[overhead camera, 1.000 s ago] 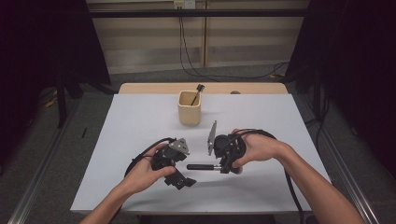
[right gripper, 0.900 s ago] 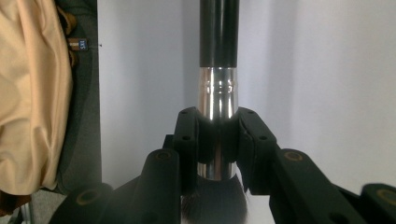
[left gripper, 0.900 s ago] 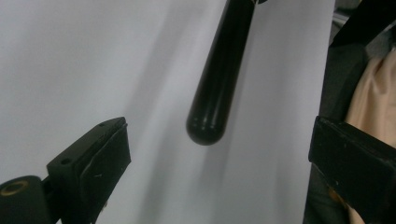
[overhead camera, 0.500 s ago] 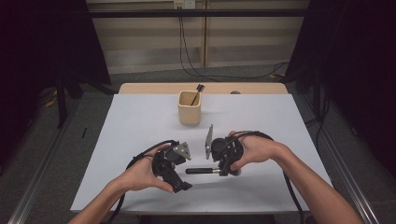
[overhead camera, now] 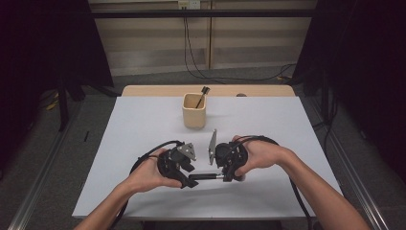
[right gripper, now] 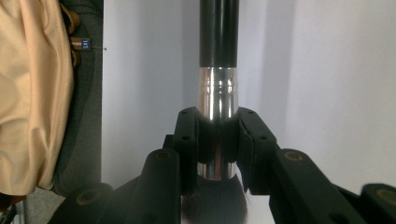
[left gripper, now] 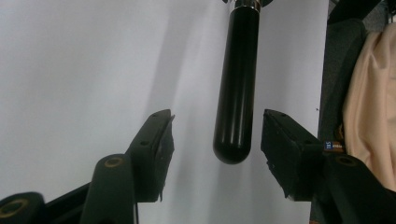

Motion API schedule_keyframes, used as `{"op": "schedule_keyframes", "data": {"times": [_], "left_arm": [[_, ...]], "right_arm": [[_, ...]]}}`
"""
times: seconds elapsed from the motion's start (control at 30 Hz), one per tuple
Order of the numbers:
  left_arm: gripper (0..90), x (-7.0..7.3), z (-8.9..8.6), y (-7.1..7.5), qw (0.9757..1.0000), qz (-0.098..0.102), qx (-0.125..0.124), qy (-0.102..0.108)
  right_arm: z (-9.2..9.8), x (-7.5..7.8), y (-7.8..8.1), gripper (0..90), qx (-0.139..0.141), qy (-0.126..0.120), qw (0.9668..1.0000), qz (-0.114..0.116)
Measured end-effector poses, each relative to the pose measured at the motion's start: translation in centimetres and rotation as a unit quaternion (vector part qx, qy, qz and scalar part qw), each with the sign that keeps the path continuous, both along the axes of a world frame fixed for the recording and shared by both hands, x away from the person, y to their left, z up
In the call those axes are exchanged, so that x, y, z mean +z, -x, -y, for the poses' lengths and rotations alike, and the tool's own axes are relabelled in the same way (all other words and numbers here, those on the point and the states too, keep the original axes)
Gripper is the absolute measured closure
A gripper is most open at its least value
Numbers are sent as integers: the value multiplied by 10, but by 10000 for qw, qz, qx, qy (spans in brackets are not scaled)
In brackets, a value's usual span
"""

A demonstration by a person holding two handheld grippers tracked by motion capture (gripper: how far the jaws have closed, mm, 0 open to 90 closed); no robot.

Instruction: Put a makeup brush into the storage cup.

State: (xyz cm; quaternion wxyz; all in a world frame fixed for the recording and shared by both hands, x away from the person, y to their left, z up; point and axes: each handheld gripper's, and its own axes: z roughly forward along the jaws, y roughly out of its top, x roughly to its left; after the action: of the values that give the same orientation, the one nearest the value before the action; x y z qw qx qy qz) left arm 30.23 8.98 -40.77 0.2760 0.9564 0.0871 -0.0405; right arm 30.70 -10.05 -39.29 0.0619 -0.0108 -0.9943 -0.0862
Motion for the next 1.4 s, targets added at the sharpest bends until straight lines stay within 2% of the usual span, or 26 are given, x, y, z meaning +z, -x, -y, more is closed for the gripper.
{"op": "schedule_keyframes", "data": {"times": [0.07, 0.2, 0.33, 0.37, 0.5, 0.67, 0.8, 0.93, 1.03, 1.1, 1.27, 1.4], "left_arm": [[486, 1, 1, -1, 10000, 77, 14, -5], [539, 2, 4, -1, 10000, -48, -40, 59], [574, 3, 8, -1, 9999, -60, -137, 73], [579, 3, 9, -1, 9999, -10, -108, 124], [605, 4, 12, -3, 9997, -84, -174, 134], [704, 4, 14, -3, 9996, -99, -245, 140], [713, 4, 15, -4, 9995, -108, -267, 164], [731, 5, 18, -1, 9994, 16, -341, 102], [739, 4, 17, -2, 9992, -3, -343, 181], [746, 5, 18, -1, 9992, 81, -365, 170], [748, 6, 19, -2, 9991, 107, -366, 171], [748, 5, 17, -2, 9994, 91, -311, 143]], "right_arm": [[0, 0, 0, 715, 1, -12, 10000, -2], [2, 1, 0, 715, -28, -49, 10000, 69], [3, 2, 0, 715, -10, -16, 9999, 115], [3, 2, 0, 715, -24, -16, 9999, 127], [1, 1, 0, 714, 34, -62, 9999, 149], [1, 2, 0, 714, -9, -120, 9997, 216], [3, 4, 0, 714, 7, -171, 9996, 227], [5, 1, 0, 714, 6, -173, 9994, 296], [7, 3, 0, 712, -40, -185, 9994, 304], [7, 3, 0, 690, -52, -200, 9992, 338], [9, 4, 0, 625, -48, -251, 9992, 307], [11, 5, -1, 520, -131, -396, 9986, 313]]}}
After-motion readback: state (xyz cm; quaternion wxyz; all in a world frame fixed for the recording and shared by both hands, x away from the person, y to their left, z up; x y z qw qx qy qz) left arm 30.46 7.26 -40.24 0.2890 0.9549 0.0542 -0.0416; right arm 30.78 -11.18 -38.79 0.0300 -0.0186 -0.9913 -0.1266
